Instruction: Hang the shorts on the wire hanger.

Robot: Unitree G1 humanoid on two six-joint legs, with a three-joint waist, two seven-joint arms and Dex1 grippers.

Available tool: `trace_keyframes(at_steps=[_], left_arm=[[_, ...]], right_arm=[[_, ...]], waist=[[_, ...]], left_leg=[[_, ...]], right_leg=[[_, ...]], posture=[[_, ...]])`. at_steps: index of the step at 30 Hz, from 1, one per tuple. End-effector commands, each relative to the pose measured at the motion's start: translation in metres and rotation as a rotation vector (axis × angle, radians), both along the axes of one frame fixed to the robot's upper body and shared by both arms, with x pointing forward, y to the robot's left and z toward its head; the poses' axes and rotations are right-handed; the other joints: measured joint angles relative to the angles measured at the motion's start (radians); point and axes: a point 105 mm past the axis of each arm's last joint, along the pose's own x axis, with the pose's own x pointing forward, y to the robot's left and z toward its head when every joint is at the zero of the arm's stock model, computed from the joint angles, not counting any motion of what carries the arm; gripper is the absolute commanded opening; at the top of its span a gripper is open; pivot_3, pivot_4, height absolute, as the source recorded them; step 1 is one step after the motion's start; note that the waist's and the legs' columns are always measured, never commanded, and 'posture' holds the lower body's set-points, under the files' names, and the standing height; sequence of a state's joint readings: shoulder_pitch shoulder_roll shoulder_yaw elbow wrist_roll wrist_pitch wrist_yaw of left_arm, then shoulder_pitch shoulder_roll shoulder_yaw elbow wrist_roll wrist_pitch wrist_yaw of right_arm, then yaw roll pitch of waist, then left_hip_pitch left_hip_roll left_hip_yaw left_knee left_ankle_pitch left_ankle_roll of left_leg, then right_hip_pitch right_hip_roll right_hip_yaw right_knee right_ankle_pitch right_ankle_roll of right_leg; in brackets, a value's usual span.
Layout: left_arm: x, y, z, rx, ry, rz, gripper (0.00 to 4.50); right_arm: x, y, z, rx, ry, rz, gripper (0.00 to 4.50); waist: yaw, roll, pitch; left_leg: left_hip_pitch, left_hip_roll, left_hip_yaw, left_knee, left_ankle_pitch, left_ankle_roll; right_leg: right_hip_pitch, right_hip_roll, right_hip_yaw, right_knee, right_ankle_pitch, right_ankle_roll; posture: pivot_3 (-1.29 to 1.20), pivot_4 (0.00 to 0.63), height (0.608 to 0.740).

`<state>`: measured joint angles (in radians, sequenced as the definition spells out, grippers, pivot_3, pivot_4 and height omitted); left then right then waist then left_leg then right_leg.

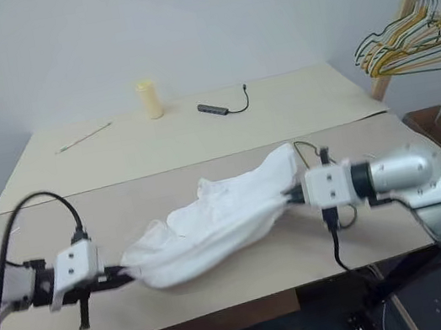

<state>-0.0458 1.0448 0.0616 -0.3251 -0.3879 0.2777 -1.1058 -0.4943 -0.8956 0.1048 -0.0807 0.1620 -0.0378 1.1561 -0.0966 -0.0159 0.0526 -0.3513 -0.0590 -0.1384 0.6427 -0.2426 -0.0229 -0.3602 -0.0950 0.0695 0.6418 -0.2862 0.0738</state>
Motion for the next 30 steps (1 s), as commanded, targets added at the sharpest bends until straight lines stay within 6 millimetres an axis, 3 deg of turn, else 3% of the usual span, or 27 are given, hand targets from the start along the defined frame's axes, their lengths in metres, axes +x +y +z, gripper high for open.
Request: trace_keyframes(at_steps=[1,5,7,8,10,12,15,19,22,25,30], left_arm=[[0.041,-0.009,0.027,-0.089,-0.101,0.09,0.04],[0.121,-0.014,0.071,-0.171,-0.251,0.296,0.04],[0.169,-0.007,0.105,-0.193,-0.39,0.48,0.04],[0.192,-0.001,0.13,-0.238,-0.46,0.608,0.04],[0.216,0.009,0.176,-0.336,-0.595,0.817,0.04],[0.22,0.02,0.226,-0.422,-0.781,0.988,0.04],[0.195,0.031,0.298,-0.546,-1.141,1.151,0.04],[0.164,0.023,0.344,-0.654,-1.433,1.116,0.04],[0.162,0.008,0.339,-0.61,-1.521,0.991,0.04],[0.174,-0.004,0.301,-0.592,-1.443,0.837,0.04],[0.182,-0.013,0.19,-0.505,-1.214,0.585,0.04]], right_arm=[[0.037,0.004,0.022,0.069,-0.044,-0.037,0.0],[0.101,0.023,0.049,0.124,-0.116,-0.168,0.0],[0.136,0.033,0.073,0.16,-0.231,-0.318,0.0],[0.152,0.037,0.093,0.192,-0.33,-0.432,0.0],[0.168,0.037,0.139,0.31,-0.524,-0.635,0.0],[0.165,0.031,0.188,0.477,-0.709,-0.779,0.0],[0.144,0.015,0.244,0.734,-0.931,-0.884,0.0],[0.12,-0.008,0.274,0.928,-1.11,-0.901,0.0],[0.123,-0.019,0.26,0.89,-1.115,-0.885,0.0],[0.138,-0.027,0.212,0.736,-1.037,-0.841,0.0],[0.144,-0.019,0.098,0.413,-0.841,-0.59,0.0]], waist=[[0.0,0.0,0.0],[-0.009,-0.002,0.0],[-0.023,-0.002,-0.001],[-0.031,-0.002,-0.001],[-0.038,-0.003,-0.002],[-0.053,-0.004,-0.002],[-0.065,-0.005,-0.003],[-0.078,-0.005,-0.003],[-0.079,-0.005,-0.003],[-0.077,-0.005,-0.007],[-0.091,-0.005,-0.007]], left_leg=[[0.001,0.001,0.0,0.001,0.0,0.0],[0.004,-0.001,-0.001,0.004,0.001,-0.001],[0.002,-0.003,-0.003,0.004,0.002,-0.002],[0.0,-0.004,-0.005,0.003,0.003,-0.004],[-0.009,-0.005,-0.011,0.003,0.006,-0.009],[-0.033,-0.006,-0.017,0.001,0.014,-0.02],[-0.055,-0.007,-0.012,0.002,0.014,-0.02],[-0.063,-0.013,-0.006,0.001,0.009,-0.011],[-0.064,-0.016,-0.003,0.002,0.005,-0.004],[-0.061,-0.02,-0.001,0.007,0.006,-0.001],[-0.042,-0.031,0.005,0.009,0.012,0.011]], right_leg=[[0.001,0.002,0.0,0.0,0.001,0.0],[0.003,0.004,0.0,0.002,0.007,-0.009],[-0.001,0.004,0.0,0.004,0.01,-0.011],[-0.004,0.003,0.0,0.004,0.01,-0.011],[-0.016,0.001,0.001,0.007,0.011,-0.011],[-0.042,-0.001,0.002,0.009,0.011,-0.012],[-0.071,-0.009,0.001,0.025,0.011,-0.011],[-0.085,-0.019,0.001,0.033,0.011,-0.011],[-0.083,-0.02,0.0,0.031,0.011,-0.011],[-0.075,-0.022,0.0,0.022,0.014,-0.004],[-0.054,-0.03,0.003,0.017,0.017,0.006]], posture=[[-0.11,0.0,0.74],[-0.11,0.0,0.74],[-0.09,0.0,0.74],[-0.09,0.0,0.74],[-0.07,0.0,0.74],[-0.07,0.0,0.74],[-0.06,0.0,0.74],[-0.07,0.0,0.74],[-0.08,0.0,0.74],[-0.08,0.0,0.74],[-0.09,0.0,0.74]])
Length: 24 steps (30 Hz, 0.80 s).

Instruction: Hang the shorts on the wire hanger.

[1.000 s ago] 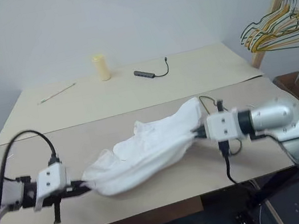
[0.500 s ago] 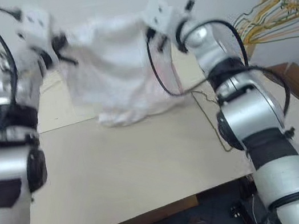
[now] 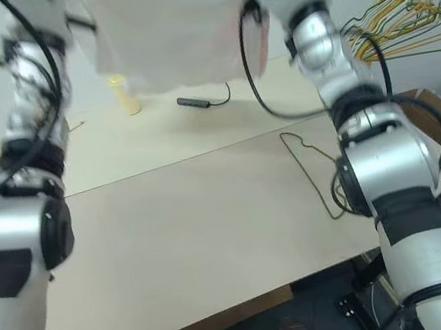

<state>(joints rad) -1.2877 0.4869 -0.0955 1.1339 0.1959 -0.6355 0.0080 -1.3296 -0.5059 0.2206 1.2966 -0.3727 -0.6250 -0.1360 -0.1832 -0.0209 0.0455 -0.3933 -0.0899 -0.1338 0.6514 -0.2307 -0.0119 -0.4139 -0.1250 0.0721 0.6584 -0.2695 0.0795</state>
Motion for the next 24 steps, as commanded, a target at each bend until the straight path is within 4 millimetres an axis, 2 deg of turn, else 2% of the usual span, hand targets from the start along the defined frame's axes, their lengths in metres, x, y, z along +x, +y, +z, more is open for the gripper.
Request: trace_keyframes(at_steps=[1,3,5,6,9,11,13,16,17,24], left_arm=[[-0.015,0.017,-0.05,-0.009,0.108,-0.107,0.04],[-0.033,0.019,-0.096,0.034,0.235,-0.171,0.04],[-0.055,0.019,-0.13,0.083,0.357,-0.218,0.04],[-0.066,0.021,-0.145,0.099,0.423,-0.236,0.04],[-0.095,0.028,-0.168,0.173,0.589,-0.283,0.04],[-0.113,0.031,-0.179,0.24,0.718,-0.327,0.04],[-0.134,0.034,-0.191,0.309,0.875,-0.387,0.04],[-0.181,0.04,-0.213,0.537,1.172,-0.495,0.04],[-0.194,0.041,-0.217,0.611,1.222,-0.526,0.04],[-0.23,0.037,-0.223,0.725,1.387,-0.549,0.04]], right_arm=[[-0.011,-0.002,-0.06,-0.163,0.142,0.136,0.0],[-0.025,0.005,-0.107,-0.254,0.248,0.246,0.0],[-0.041,0.012,-0.142,-0.334,0.321,0.346,0.0],[-0.051,0.015,-0.159,-0.383,0.351,0.393,0.0],[-0.069,0.02,-0.184,-0.47,0.397,0.481,0.0],[-0.078,0.021,-0.195,-0.515,0.42,0.519,0.0],[-0.087,0.021,-0.205,-0.584,0.426,0.551,0.0],[-0.096,0.016,-0.22,-0.686,0.454,0.562,0.0],[-0.097,0.015,-0.223,-0.709,0.458,0.563,0.0],[-0.105,0.013,-0.231,-0.799,0.426,0.57,0.0]], waist=[[-0.015,0.001,-0.001],[-0.042,0.001,-0.001],[-0.071,0.001,-0.001],[-0.084,0.001,-0.001],[-0.1,0.001,-0.001],[-0.102,0.001,-0.001],[-0.096,0.001,0.0],[-0.077,0.002,0.002],[-0.07,0.002,0.003],[-0.008,0.003,0.004]], left_leg=[[0.004,0.0,0.0,-0.003,0.001,0.002],[0.013,0.001,0.0,-0.005,0.002,0.003],[0.013,0.001,0.0,-0.004,0.002,0.003],[0.012,0.001,0.0,-0.004,0.003,0.003],[0.013,0.001,0.0,-0.001,0.003,0.003],[0.018,0.002,0.001,-0.001,0.003,0.003],[0.03,0.002,0.001,-0.002,0.002,0.003],[0.053,0.003,0.001,-0.006,0.001,0.005],[0.059,0.004,0.0,-0.007,0.0,0.006],[0.061,0.015,0.001,-0.007,0.0,0.006]], right_leg=[[0.004,-0.001,0.0,0.0,0.001,0.002],[0.012,-0.001,0.001,0.001,0.002,0.002],[0.011,-0.001,0.003,0.003,0.003,0.002],[0.01,-0.001,0.004,0.004,0.003,0.002],[0.009,-0.001,0.005,0.006,0.003,0.002],[0.014,0.0,0.006,0.007,0.004,0.002],[0.028,0.002,0.005,0.004,0.004,0.002],[0.051,0.004,0.003,-0.001,-0.004,0.009],[0.059,0.005,0.002,-0.004,-0.004,0.009],[0.062,0.01,0.001,-0.005,-0.005,0.004]], posture=[[-0.1,0.0,0.74],[-0.1,0.0,0.74],[-0.1,0.0,0.74],[-0.1,0.0,0.74],[-0.09,0.016,0.74],[-0.09,0.017,0.74],[-0.09,0.019,0.74],[-0.09,0.019,0.74],[-0.09,0.019,0.74],[-0.09,0.02,0.74]])
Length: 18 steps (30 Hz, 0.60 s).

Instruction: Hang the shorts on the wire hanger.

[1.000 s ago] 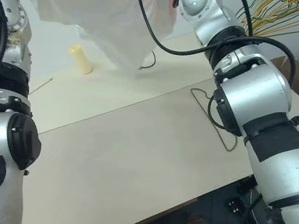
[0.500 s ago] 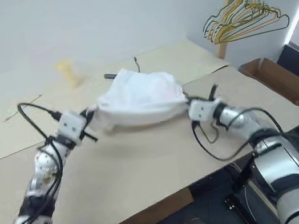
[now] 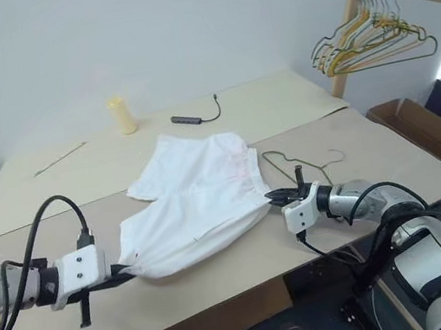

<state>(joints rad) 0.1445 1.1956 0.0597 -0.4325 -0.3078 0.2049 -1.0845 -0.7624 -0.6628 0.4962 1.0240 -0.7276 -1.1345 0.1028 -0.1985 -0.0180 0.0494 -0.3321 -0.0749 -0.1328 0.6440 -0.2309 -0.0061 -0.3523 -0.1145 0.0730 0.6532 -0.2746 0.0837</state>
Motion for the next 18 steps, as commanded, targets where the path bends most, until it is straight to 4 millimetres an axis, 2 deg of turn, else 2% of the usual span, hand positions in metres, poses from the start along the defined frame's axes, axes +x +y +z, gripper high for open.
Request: trace_keyframes(at_steps=[1,4,6,10,18], left_arm=[[-0.008,-0.002,0.007,0.042,0.008,-0.017,0.04],[-0.026,-0.012,0.005,0.006,0.062,-0.048,0.04],[-0.037,-0.016,0.004,-0.002,0.086,-0.07,0.04],[-0.053,-0.021,0.004,-0.039,0.143,-0.071,0.04],[-0.063,-0.027,0.002,-0.085,0.199,-0.058,0.04]], right_arm=[[0.001,-0.012,0.011,-0.005,-0.057,-0.014,0.0],[-0.011,-0.016,0.008,0.0,-0.044,0.011,0.0],[-0.02,-0.019,0.007,0.011,-0.033,0.026,0.0],[-0.037,-0.024,0.006,0.038,-0.015,0.032,0.0],[-0.064,-0.028,0.004,0.047,0.034,0.031,0.0]], waist=[[0.013,0.0,0.0],[0.025,0.0,0.0],[0.029,0.0,0.0],[0.036,0.0,0.0],[0.051,-0.001,0.002]], left_leg=[[0.0,0.001,0.0,0.0,0.0,-0.001],[-0.002,0.004,0.0,0.0,-0.003,-0.001],[-0.003,0.004,0.0,0.0,-0.005,0.0],[-0.004,0.004,0.002,0.0,-0.009,0.0],[-0.003,0.006,0.005,0.0,-0.01,0.001]], right_leg=[[0.0,0.001,0.0,-0.001,0.0,-0.001],[-0.001,0.004,-0.001,-0.005,0.001,-0.003],[-0.001,0.004,-0.001,-0.006,0.004,-0.01],[-0.001,0.004,-0.001,-0.007,0.002,-0.012],[0.0,0.004,-0.001,-0.008,-0.002,-0.009]], posture=[[-0.09,0.02,0.74],[-0.1,0.021,0.74],[-0.09,0.024,0.74],[-0.1,0.026,0.74],[-0.11,0.035,0.74]])
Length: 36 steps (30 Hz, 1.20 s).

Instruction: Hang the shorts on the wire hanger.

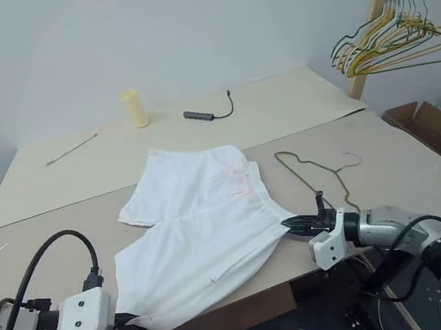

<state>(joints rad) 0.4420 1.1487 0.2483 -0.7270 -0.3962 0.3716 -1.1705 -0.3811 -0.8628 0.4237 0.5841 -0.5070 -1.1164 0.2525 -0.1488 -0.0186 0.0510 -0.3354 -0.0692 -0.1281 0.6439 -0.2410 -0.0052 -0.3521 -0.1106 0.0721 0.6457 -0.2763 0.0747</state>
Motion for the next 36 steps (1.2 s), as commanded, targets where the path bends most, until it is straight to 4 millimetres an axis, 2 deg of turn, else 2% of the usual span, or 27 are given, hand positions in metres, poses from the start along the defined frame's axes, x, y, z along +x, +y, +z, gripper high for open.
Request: trace_keyframes(at_steps=[1,2,3,4,8,10,11,14,15,16,19,21,23,25,27,30,36], left_arm=[[-0.002,-0.003,0.005,-0.017,0.0,-0.007,0.04],[-0.002,-0.004,0.005,-0.026,-0.001,-0.009,0.25],[-0.002,-0.004,0.006,-0.033,-0.003,-0.011,0.52],[-0.001,-0.004,0.006,-0.041,-0.01,-0.01,0.69],[0.004,0.005,0.012,-0.058,-0.041,-0.003,2.02],[0.01,0.01,0.02,-0.095,-0.071,0.008,2.61],[0.014,0.014,0.029,-0.139,-0.095,0.009,2.99],[0.02,0.021,0.045,-0.208,-0.132,0.005,3.0],[0.027,0.024,0.05,-0.225,-0.152,0.022,3.0],[0.037,0.025,0.056,-0.255,-0.195,0.057,3.0],[0.061,0.02,0.067,-0.337,-0.275,0.143,3.0],[0.078,0.007,0.078,-0.453,-0.316,0.207,3.0],[0.088,-0.005,0.085,-0.529,-0.318,0.235,3.0],[0.093,-0.015,0.089,-0.569,-0.306,0.24,3.0],[0.095,-0.02,0.091,-0.579,-0.298,0.242,3.0],[0.097,-0.027,0.091,-0.597,-0.267,0.214,3.0],[0.092,-0.031,0.09,-0.6,-0.186,0.173,3.0]], right_arm=[[0.001,-0.002,0.017,0.025,-0.031,-0.024,0.0],[-0.002,-0.002,0.016,0.018,-0.016,-0.023,0.0],[-0.005,-0.001,0.015,0.015,-0.004,-0.02,0.48],[-0.01,0.0,0.015,0.02,0.02,-0.014,0.62],[-0.036,-0.003,0.019,0.024,0.178,0.002,2.02],[-0.043,-0.008,0.025,0.038,0.266,-0.032,2.67],[-0.043,-0.014,0.034,0.081,0.324,-0.082,3.06],[-0.039,-0.024,0.051,0.175,0.452,-0.187,4.16],[-0.031,-0.031,0.058,0.221,0.478,-0.258,4.44],[-0.018,-0.043,0.068,0.302,0.517,-0.369,4.44],[0.005,-0.066,0.082,0.433,0.543,-0.553,4.44],[0.025,-0.095,0.078,0.444,0.523,-0.776,4.44],[0.033,-0.114,0.071,0.432,0.541,-0.939,4.44],[0.033,-0.121,0.062,0.417,0.6,-1.024,4.44],[0.032,-0.125,0.056,0.384,0.633,-1.082,4.44],[0.029,-0.144,0.038,0.36,0.707,-1.275,4.44],[0.012,-0.165,0.02,0.3,0.823,-1.452,4.44]], waist=[[0.002,0.0,0.001],[0.004,0.0,0.001],[0.004,0.0,0.002],[0.006,0.0,0.003],[0.022,0.002,0.008],[0.031,0.003,0.01],[0.035,0.003,0.01],[0.048,0.002,0.013],[0.051,0.002,0.013],[0.053,0.002,0.013],[0.061,0.002,0.014],[0.067,0.002,0.014],[0.074,0.002,0.014],[0.079,0.002,0.013],[0.079,0.003,0.012],[0.073,0.004,0.012],[0.071,0.004,0.012]], left_leg=[[0.0,0.0,0.0,0.0,0.0,0.0],[0.0,0.0,0.0,0.0,0.0,0.0],[0.0,0.0,0.0,0.0,0.0,0.0],[0.0,0.0,0.0,0.0,0.0,0.0],[-0.001,0.001,0.001,0.0,-0.001,-0.001],[-0.001,0.001,0.001,0.0,-0.002,0.0],[-0.001,0.001,0.001,0.0,-0.003,0.0],[-0.001,0.004,0.001,0.001,-0.004,-0.001],[-0.001,0.005,0.002,0.001,-0.005,-0.001],[-0.001,0.005,0.002,0.001,-0.005,-0.001],[-0.001,0.005,0.002,0.002,-0.005,-0.001],[-0.002,0.005,0.002,0.002,-0.005,-0.002],[-0.002,0.005,0.002,0.002,-0.006,-0.002],[-0.004,0.005,0.002,0.002,-0.007,-0.003],[-0.007,0.005,0.002,0.002,-0.009,-0.001],[-0.02,0.004,0.002,0.004,-0.01,-0.001],[-0.021,0.004,0.004,0.004,-0.011,-0.001]], right_leg=[[0.0,0.0,0.0,0.0,-0.001,0.001],[0.0,0.0,0.0,0.0,-0.002,0.004],[0.0,0.0,0.0,0.0,-0.002,0.004],[0.0,0.0,0.0,0.0,-0.002,0.004],[0.0,0.0,0.0,-0.001,-0.003,0.004],[0.0,-0.001,0.0,-0.002,-0.004,0.004],[0.0,-0.001,0.0,-0.002,-0.005,0.004],[0.0,0.0,-0.001,-0.003,-0.006,0.002],[0.0,0.001,0.0,-0.003,-0.006,0.002],[0.0,0.001,-0.001,-0.003,-0.006,0.002],[0.0,0.001,-0.001,-0.003,-0.005,0.004],[-0.001,0.002,-0.001,-0.004,-0.005,0.004],[-0.001,0.002,-0.001,-0.004,-0.004,0.003],[-0.003,0.002,-0.001,-0.004,0.0,-0.003],[-0.007,0.002,-0.001,-0.004,0.0,-0.004],[-0.021,0.002,0.0,-0.003,0.001,-0.004],[-0.022,0.002,0.0,-0.004,0.001,-0.004]], posture=[[-0.11,0.035,0.74],[-0.12,0.04,0.74],[-0.12,0.04,0.74],[-0.12,0.04,0.74],[-0.12,0.044,0.74],[-0.12,0.043,0.74],[-0.11,0.042,0.74],[-0.11,0.041,0.74],[-0.11,0.04,0.74],[-0.11,0.037,0.74],[-0.12,0.032,0.74],[-0.12,0.029,0.74],[-0.13,0.026,0.74],[-0.13,0.023,0.74],[-0.14,0.022,0.74],[-0.14,0.021,0.74],[-0.15,0.027,0.74]])
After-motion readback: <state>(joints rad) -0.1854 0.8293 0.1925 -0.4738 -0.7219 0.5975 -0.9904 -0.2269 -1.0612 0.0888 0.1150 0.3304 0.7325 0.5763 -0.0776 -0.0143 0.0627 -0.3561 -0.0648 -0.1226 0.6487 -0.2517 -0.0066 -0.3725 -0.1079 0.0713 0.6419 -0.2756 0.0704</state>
